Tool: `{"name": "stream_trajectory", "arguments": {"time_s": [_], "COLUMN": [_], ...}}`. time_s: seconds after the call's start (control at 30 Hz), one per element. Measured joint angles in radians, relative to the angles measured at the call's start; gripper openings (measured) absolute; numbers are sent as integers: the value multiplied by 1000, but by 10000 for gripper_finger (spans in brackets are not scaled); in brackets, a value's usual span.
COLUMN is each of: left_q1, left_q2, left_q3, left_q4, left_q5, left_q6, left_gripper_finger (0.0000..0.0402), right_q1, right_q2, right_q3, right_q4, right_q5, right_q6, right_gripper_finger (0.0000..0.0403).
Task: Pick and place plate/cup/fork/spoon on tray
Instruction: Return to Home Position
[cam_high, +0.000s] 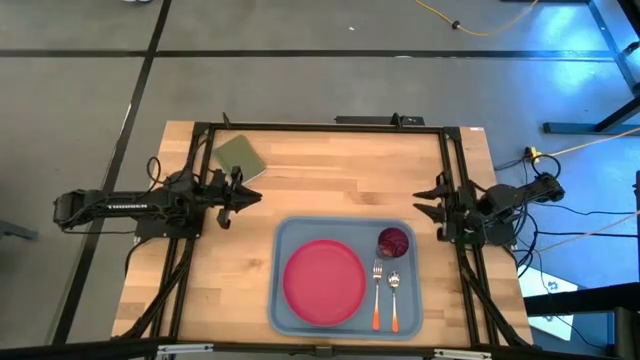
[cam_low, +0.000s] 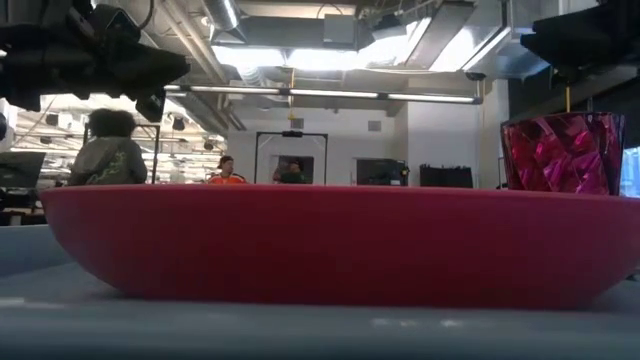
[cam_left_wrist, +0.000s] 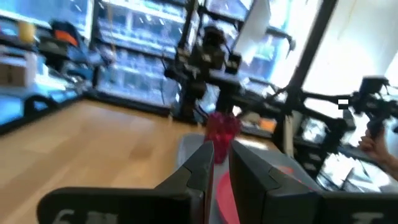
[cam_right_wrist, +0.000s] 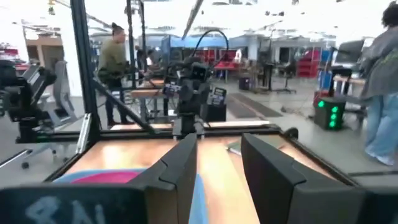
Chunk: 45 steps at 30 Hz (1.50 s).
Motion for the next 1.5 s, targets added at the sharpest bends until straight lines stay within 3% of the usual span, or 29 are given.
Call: {"name": "stream_trajectory", "arguments": {"time_s": [0.17,0.43,0.57,0.73,0.87,1.0,1.5], "left_q1": [-5,-5,-5,-5,-5,-5,-5], "left_q2": [1,0,0,0,0,1,1], "left_q3": [-4,-4,-4,-4,-4,-4,-4], "left_q4": [-30,-28,-26,-25,-32,-58,-162], "left_q5": [39,-69,-69,-69,-69,-68,-66], "left_q6": [4,22,21,25,58,72,72], "left_gripper_finger": [42,42,42,42,42,42,42], "right_q1": [0,0,0,0,-1,-1,-1], "right_q2": [0,0,0,-1,-1,0,5], "right_q3": [21,-59,-140,-138,-138,-138,-138], "right_q4": [-92,90,206,223,151,31,30], "right_q5": [-109,-144,-225,-319,-340,-343,-383], "right_q6": [68,-32,-52,-118,-144,-40,-94], "right_gripper_finger": [131,131,131,131,131,131,131]}}
